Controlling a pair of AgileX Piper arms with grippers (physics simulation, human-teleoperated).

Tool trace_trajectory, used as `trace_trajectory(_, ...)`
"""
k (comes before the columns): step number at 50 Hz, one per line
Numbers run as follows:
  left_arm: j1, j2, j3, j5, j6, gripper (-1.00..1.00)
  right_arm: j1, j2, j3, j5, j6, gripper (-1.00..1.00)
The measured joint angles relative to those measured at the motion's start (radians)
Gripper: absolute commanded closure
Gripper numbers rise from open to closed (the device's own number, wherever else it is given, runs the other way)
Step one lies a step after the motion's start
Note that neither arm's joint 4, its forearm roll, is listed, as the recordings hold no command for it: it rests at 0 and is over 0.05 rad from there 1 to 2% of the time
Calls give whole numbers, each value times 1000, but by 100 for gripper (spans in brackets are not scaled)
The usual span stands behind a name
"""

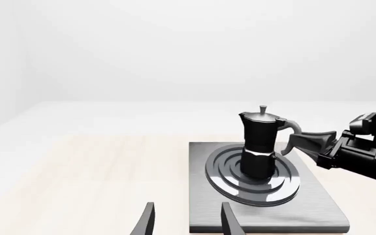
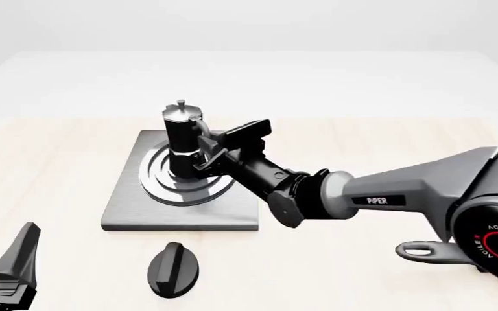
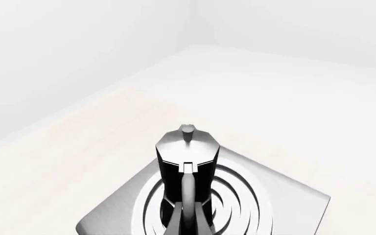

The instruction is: Put the moka pot on the stove.

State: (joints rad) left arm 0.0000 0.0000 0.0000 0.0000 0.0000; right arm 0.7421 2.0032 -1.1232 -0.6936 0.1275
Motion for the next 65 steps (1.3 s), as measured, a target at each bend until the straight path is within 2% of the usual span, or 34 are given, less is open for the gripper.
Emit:
trace_trajectory(10,0,0,0,0,0,-100,1,9,-5,2,5,100)
trace_trajectory(11,0,0,0,0,0,-100,1,9,-6,2,5,-100)
trace_trajectory(41,0,0,0,0,0,-100,-1,8,-18,1,21,-100)
trace_trajectory(65,0,0,0,0,0,-100,12,-56,28,12,20,-100)
